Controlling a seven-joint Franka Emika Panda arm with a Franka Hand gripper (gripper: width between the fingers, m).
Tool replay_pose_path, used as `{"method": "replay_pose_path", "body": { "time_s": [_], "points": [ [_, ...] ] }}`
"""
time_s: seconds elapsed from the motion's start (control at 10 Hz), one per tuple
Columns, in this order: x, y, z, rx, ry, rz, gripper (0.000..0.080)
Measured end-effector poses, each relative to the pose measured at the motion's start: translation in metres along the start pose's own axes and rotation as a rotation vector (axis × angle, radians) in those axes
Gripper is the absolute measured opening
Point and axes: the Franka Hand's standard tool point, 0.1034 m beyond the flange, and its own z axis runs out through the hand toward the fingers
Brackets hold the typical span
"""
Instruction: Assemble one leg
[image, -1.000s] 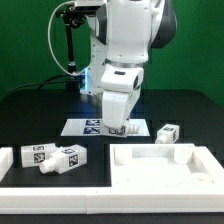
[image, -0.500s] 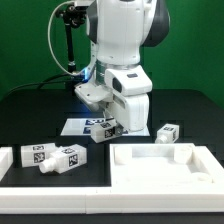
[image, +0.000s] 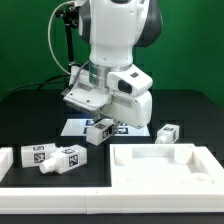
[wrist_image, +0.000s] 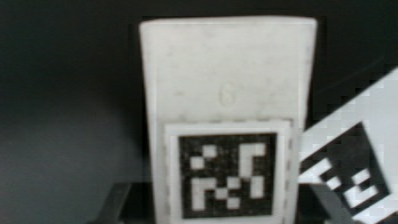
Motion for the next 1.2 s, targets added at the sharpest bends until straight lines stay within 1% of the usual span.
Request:
{"method": "replay_pose_path", "body": {
  "time_s": [0.1,0.2,0.5,0.6,0.7,0.8,0.9,1.0,1.1,1.2],
  "points": [
    [0.001,-0.002,0.001,0.025,0.018,-0.112,0.0285],
    [0.002,-0.004,0.003,0.028,0.025,-0.166,0.0285],
    [0.002,-0.008,0.004,0.029,0.028,-0.178,0.0285],
    [0.002,-0.009,0.005,0.029,0.028,-0.171,0.0368],
    [0.002,-0.009,0.005,0.029,0.029,-0.166,0.0516],
    [0.001,-0.009,0.002,0.028,0.024,-0.106,0.0516],
    [-0.001,-0.008,-0.008,0.022,0.003,-0.008,0.062],
    [-0.002,-0.007,-0.022,0.016,-0.022,0.102,0.0644],
    [-0.005,-0.005,-0.035,0.01,-0.046,0.173,0.0644],
    [-0.008,-0.005,-0.044,0.012,-0.059,0.238,0.0648]
  ]
}}
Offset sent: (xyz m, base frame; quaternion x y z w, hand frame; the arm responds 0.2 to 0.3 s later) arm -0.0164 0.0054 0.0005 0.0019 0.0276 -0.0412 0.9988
